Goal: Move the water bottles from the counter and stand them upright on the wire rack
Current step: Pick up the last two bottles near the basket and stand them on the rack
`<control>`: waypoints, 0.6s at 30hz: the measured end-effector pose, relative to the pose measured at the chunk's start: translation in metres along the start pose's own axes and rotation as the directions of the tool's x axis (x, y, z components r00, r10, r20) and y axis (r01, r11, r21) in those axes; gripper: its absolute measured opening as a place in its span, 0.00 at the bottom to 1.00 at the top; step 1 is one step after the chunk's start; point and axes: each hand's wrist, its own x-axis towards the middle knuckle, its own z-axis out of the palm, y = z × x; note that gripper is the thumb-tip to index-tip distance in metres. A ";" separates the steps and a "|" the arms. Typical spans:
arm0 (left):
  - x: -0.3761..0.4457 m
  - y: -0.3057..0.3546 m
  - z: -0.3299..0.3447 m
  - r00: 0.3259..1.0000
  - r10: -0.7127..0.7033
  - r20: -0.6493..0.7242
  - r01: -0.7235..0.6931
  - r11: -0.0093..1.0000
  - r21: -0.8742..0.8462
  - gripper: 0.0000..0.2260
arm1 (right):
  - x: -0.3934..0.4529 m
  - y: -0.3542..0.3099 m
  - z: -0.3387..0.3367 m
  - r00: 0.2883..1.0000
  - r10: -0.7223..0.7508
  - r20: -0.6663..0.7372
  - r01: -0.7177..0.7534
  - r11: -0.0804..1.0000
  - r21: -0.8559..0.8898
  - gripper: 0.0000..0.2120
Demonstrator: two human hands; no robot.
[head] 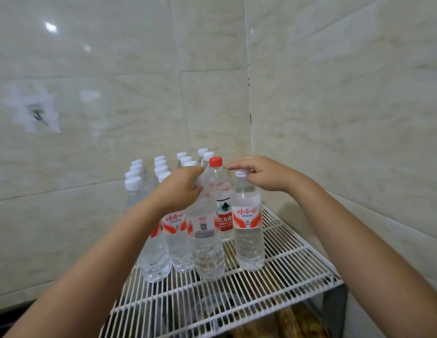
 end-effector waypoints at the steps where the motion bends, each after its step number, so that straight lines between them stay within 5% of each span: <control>1: 0.000 -0.001 -0.003 1.000 0.011 0.024 -0.012 1.000 0.009 0.15 | -0.001 0.001 -0.001 1.000 0.009 0.000 -0.009 1.000 -0.013 0.25; 7: 0.000 -0.002 -0.003 0.999 -0.026 -0.042 0.026 1.000 -0.014 0.05 | -0.002 -0.002 -0.002 0.999 -0.003 0.032 0.008 0.987 -0.162 0.22; 12: 0.002 0.008 0.010 0.968 -0.132 -0.212 0.132 0.991 -0.015 0.19 | -0.009 -0.011 -0.003 0.997 0.034 -0.074 -0.057 0.943 -0.327 0.20; 18: 0.001 0.009 0.014 0.965 -0.134 -0.224 0.132 0.991 -0.023 0.20 | -0.013 -0.013 -0.003 0.994 0.061 -0.088 -0.086 0.945 -0.316 0.17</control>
